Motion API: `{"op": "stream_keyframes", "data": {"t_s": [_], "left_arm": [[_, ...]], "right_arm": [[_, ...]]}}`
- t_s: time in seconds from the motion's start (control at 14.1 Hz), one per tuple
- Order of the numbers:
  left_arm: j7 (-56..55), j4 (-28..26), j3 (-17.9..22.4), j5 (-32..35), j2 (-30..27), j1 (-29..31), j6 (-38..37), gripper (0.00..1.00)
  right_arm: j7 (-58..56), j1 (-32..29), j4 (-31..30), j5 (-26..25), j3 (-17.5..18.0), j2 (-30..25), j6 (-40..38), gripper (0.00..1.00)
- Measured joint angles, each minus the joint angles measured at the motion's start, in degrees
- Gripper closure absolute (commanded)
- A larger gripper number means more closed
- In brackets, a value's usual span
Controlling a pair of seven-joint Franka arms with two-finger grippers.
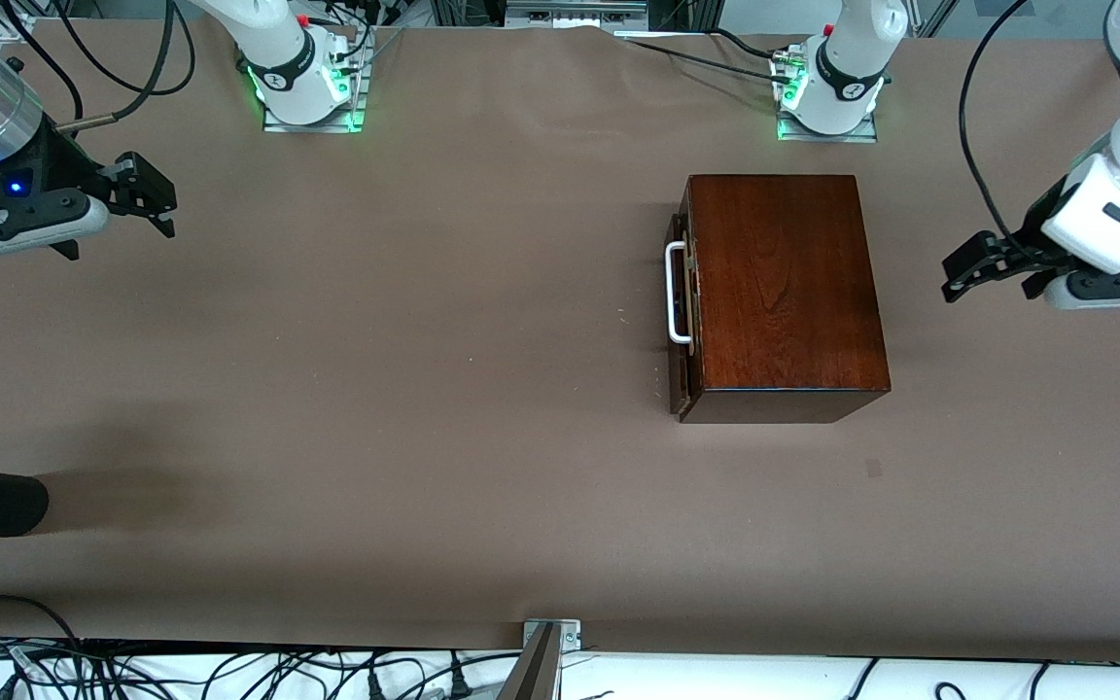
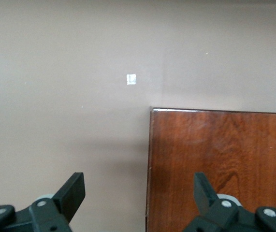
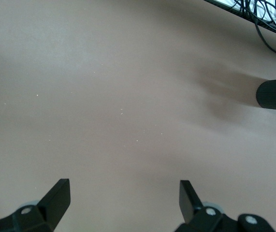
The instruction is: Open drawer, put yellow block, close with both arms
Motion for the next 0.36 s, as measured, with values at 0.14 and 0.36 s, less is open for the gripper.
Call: {"op": "stream_keyframes", "data": {"t_s": [0.14, 0.36], "left_arm": [[0.1, -1.3, 0.1, 0.0, -0.8, 0.2, 0.2, 0.0], [0.8, -1.7, 0.0, 0.0, -0.9, 0.1, 0.3, 0.0]], "right_arm": [[0.0, 0.0, 0.0, 0.0, 0.0, 0.0, 0.0, 0.0], [0.0, 0.0, 0.0, 0.0, 0.0, 0.0, 0.0, 0.0]]}}
